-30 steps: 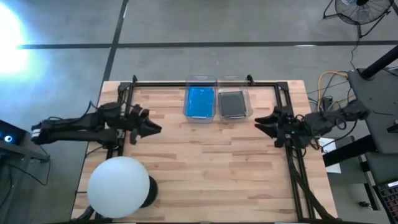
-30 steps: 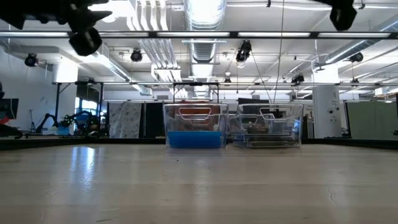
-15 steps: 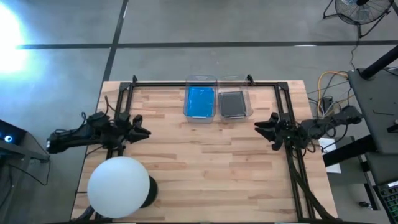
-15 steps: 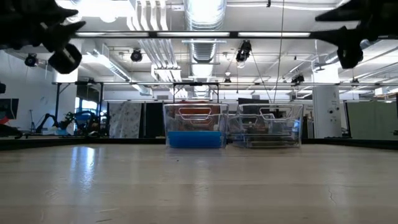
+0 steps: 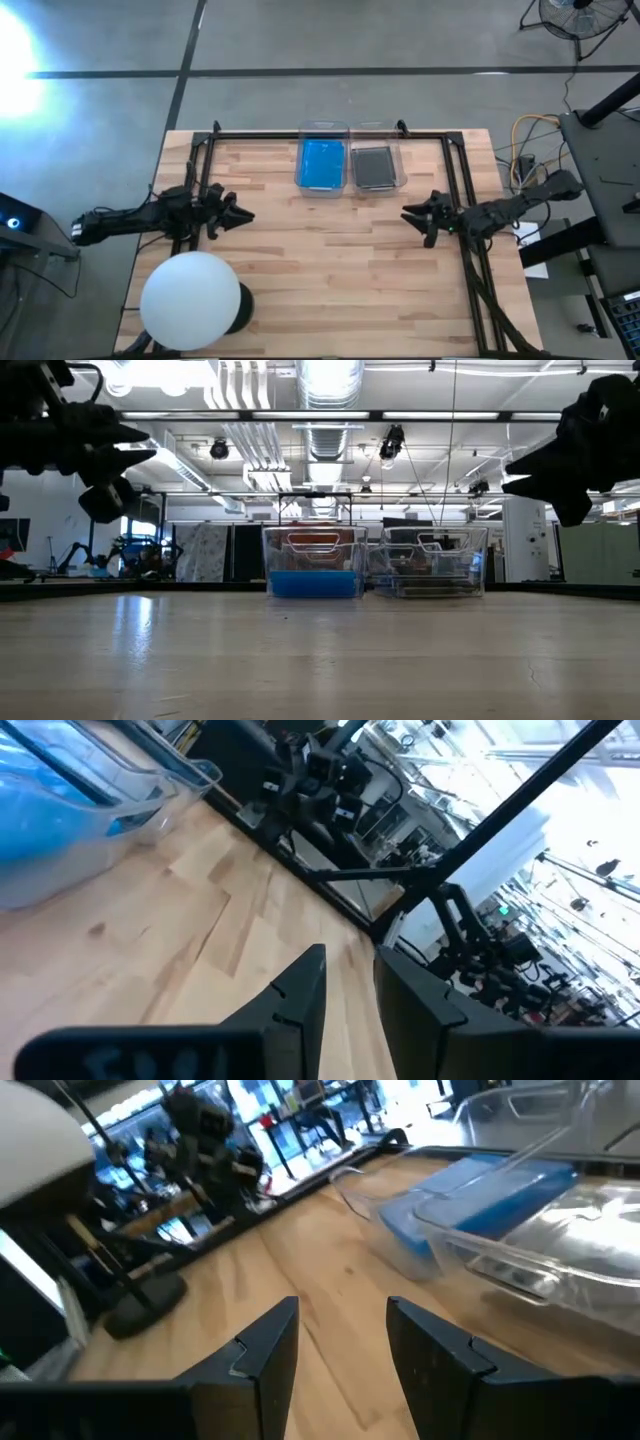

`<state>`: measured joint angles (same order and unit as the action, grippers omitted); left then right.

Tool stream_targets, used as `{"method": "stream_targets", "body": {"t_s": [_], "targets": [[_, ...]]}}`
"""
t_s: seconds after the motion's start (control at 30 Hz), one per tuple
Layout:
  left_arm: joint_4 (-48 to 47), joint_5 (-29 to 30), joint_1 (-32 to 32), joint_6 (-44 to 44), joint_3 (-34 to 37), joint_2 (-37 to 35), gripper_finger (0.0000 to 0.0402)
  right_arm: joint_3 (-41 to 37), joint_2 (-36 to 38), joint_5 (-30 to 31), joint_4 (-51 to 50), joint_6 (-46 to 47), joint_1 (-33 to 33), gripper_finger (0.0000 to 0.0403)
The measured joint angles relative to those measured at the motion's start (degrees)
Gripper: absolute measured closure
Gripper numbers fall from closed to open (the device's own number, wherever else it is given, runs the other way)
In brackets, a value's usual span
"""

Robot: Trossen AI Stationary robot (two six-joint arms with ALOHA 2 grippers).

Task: Pick & place jewel cases by type
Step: Return to Home Position

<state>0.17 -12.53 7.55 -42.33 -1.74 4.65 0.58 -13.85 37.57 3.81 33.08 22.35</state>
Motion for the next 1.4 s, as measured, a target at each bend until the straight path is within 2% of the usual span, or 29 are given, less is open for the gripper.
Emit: {"method": "stream_targets", "body": {"t_s": [0.23, 0.47, 0.63, 0.7, 0.97, 1.03, 1.4], "targets": [[0.26, 0.02, 0.0, 0.05, 0.13, 1.01, 0.0331, 0.0, -2.11, -0.05, 1.04, -0.07, 0.0, 0.0255], [0.23, -0.2, -2.66, 0.24, 0.17, -4.57, 0.0331, 0.0, -2.4, -0.07, 1.03, -0.07, 0.0, 0.0255], [1.23, -2.1, -3.44, 0.74, 0.28, -4.57, 0.0331, 0.0, -2.38, -0.08, 1.04, -0.07, 0.02, 0.0255], [1.15, -1.58, -3.72, 6.66, 0.5, -4.57, 0.0331, 0.0, -2.38, -0.07, 1.03, -0.07, 0.0, 0.0255], [1.35, 10.34, -7.1, 34.57, 1.25, -4.59, 0.0331, 0.03, -2.38, -0.07, 1.03, -0.07, 0.0, 0.0255], [1.12, 11.64, -7.91, 38.71, 1.25, -4.59, 0.0331, 0.03, -2.38, -0.07, 1.03, -0.07, 0.0, 0.0255], [1.58, 12.0, -7.93, 33.45, 1.31, -4.63, 0.0331, 0.03, -2.38, -0.07, 1.03, -0.07, 0.0, 0.0255]]}}
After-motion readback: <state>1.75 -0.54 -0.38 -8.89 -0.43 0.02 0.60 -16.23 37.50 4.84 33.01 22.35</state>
